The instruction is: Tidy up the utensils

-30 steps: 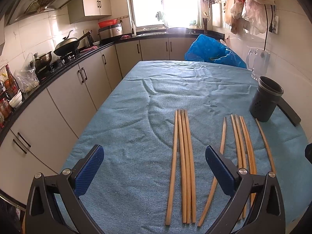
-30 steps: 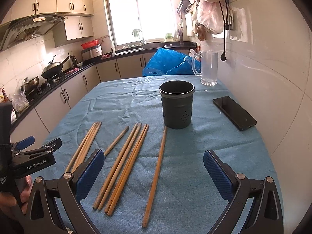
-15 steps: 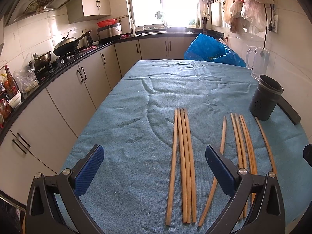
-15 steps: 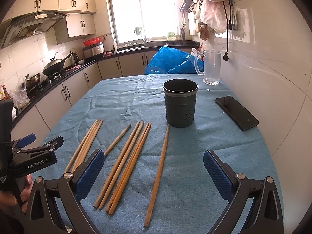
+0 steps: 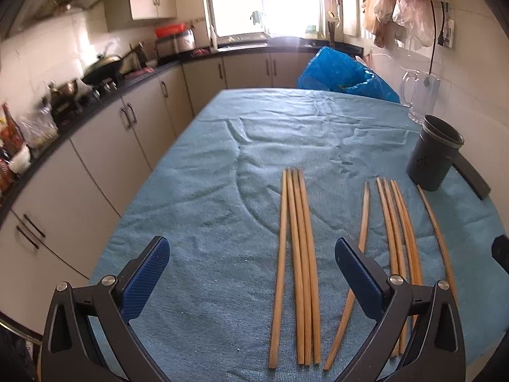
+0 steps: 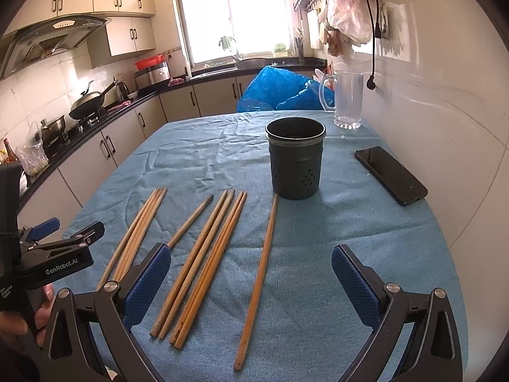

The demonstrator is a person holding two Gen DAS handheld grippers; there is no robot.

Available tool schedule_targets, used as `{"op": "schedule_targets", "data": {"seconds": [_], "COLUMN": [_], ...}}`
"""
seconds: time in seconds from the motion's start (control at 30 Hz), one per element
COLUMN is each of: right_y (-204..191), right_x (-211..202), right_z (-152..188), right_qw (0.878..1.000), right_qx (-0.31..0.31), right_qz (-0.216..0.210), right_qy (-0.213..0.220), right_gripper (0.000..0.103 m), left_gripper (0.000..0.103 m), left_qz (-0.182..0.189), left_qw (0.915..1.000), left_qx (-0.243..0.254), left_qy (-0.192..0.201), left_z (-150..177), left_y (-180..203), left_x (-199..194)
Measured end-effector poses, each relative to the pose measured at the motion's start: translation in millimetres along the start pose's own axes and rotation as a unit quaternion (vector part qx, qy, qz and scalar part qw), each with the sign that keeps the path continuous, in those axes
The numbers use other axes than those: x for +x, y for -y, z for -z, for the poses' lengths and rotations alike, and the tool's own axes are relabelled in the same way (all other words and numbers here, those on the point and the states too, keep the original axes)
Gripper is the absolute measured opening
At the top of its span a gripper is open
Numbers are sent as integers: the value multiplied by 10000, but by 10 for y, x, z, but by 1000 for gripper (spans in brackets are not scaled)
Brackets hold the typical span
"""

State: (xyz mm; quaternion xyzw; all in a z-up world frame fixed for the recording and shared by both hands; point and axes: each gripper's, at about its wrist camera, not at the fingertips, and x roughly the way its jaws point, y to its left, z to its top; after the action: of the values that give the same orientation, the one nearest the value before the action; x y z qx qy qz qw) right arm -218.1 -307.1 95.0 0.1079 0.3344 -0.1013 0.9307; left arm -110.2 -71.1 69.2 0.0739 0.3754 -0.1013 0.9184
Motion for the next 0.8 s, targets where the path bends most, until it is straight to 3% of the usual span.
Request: {"op": "schedule_targets", "data": {"seconds": [0.17,0.27,0.33,0.4,0.47,0.57,0.6,0.8], "right_y": [152,251,291,336,380,437,456,539], "right_x": [45,96,126,158,176,237,266,474], "right_z": [-77,-121,-146,-164,-186,-224,-230,-282], "right_qw": [9998,9993,9990,9983,9974,9955,9947,9902], "right_qx": [146,261,295,367,467,565,609,829], "right_qz": [31,-46,-89,-183,-286,-445,-483,-545], "right_qy": [-110,-246,-317,-413,-468,-612,-669,-982], "right_gripper": [102,95,88,84,77,65,63,54], "left_gripper": [102,93,78,69,59,54,48,47], "left_qz": [345,551,776,1044,1269,1600,1657,1985], "left_qw": [9975,9938,9891,9829,9771,9687,9674,9604], "left_qx": [-377,-538,-621,-650,-676,-596,-528,226], "left_qy": [-481,-796,-1083,-1373,-1570,-1800,-1843,-1941], "left_z": [-121,-220,-280,-327,-385,-469,-495,-625], "left_y": [-292,-422,-461,-440,-379,-206,-129,478], "left_x": [208,373,508,645,761,883,901,953]}}
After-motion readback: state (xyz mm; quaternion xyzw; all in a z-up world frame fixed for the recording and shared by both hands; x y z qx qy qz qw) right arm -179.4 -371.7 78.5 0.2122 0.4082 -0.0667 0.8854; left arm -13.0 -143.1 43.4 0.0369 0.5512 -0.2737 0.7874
